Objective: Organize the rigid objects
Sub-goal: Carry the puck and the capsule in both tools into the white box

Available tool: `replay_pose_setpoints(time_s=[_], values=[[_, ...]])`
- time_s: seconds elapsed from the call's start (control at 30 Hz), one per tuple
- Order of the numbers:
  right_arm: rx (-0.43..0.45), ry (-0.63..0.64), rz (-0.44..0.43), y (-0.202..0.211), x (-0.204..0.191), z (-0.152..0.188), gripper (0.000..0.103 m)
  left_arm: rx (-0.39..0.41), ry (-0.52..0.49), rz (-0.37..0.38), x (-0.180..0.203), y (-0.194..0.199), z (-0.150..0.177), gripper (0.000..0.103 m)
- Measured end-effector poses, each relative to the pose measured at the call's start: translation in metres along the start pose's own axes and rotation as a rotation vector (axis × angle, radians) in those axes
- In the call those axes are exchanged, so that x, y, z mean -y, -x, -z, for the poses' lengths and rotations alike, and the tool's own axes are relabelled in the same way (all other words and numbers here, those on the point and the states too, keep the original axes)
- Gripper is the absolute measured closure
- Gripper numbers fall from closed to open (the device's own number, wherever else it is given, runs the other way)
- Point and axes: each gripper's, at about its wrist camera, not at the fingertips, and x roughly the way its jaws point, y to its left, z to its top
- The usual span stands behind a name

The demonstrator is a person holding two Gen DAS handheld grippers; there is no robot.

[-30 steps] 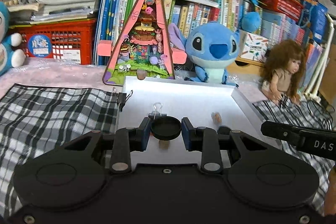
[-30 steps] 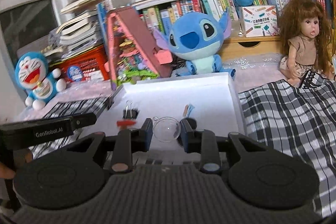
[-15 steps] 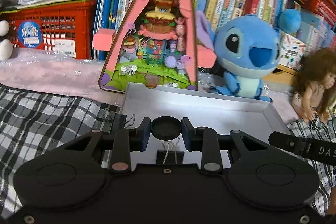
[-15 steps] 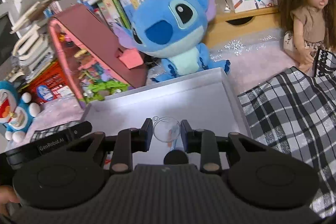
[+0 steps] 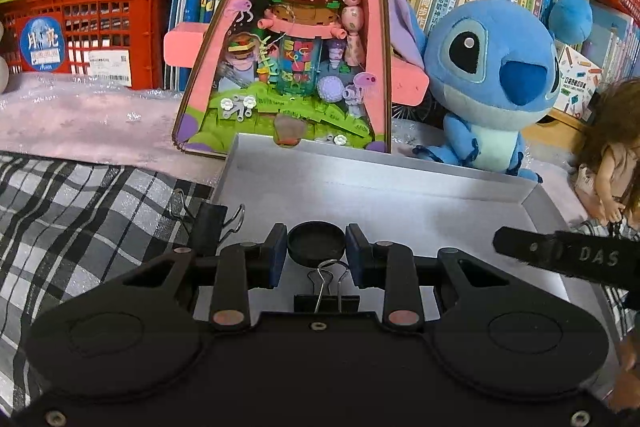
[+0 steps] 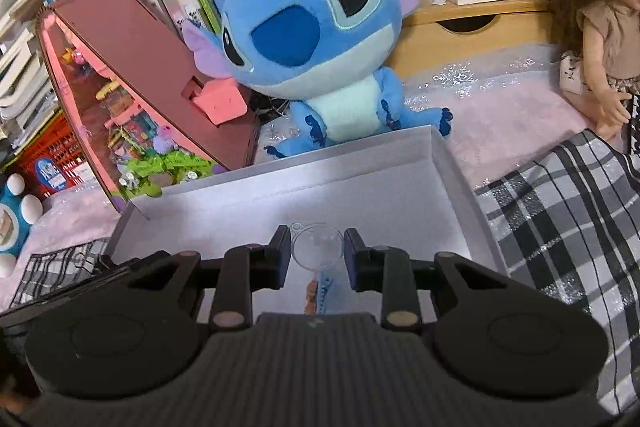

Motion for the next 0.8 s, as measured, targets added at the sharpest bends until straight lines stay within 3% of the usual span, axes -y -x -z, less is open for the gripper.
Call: replay_pose_setpoints(time_s=[0.8], values=[[-0.044,0.008,0.023,-0.009,0.000,0.009,0.070,-0.025,-0.073,-0.011,0.007,0.006,0.012,0.073]])
